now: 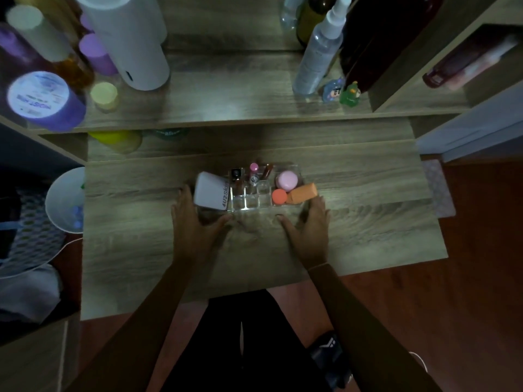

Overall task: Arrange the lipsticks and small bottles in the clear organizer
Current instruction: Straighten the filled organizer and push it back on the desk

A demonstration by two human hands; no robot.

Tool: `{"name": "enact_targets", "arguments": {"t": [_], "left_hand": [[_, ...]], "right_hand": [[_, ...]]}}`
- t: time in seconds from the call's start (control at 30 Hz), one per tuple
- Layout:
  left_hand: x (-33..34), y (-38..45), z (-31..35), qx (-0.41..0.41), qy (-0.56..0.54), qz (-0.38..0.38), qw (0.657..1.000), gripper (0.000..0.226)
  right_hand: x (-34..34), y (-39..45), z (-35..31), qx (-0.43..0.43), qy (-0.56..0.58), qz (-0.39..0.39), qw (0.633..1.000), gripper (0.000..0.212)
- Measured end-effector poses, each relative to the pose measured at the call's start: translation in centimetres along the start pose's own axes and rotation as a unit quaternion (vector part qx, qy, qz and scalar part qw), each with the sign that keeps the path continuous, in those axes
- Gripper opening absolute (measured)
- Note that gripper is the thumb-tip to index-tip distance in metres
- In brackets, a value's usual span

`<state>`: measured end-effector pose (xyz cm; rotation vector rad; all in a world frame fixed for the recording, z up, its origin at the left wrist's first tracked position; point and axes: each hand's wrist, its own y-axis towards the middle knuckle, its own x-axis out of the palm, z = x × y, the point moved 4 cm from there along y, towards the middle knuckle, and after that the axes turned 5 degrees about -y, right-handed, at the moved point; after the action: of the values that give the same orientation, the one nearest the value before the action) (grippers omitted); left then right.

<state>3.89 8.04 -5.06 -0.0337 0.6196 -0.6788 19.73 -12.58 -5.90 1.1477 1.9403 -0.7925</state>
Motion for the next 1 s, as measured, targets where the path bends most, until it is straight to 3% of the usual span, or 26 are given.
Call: {"name": "enact_targets", "arguments": {"t": [0.27, 1.0], "left_hand": [[0.2, 0.3, -0.7, 0.047, 0.015, -0.002, 0.999, 0.074], [-0.5, 0.7, -1.4, 0.089, 0.050, -0.017, 0.995, 0.080]], "right_hand": [[0.8, 1.2, 0.1, -0.029, -0.033, 0.016, 0.999, 0.072], [0.5, 1.8, 0.6, -0.074, -0.054, 0.008, 0.996, 0.057]]}}
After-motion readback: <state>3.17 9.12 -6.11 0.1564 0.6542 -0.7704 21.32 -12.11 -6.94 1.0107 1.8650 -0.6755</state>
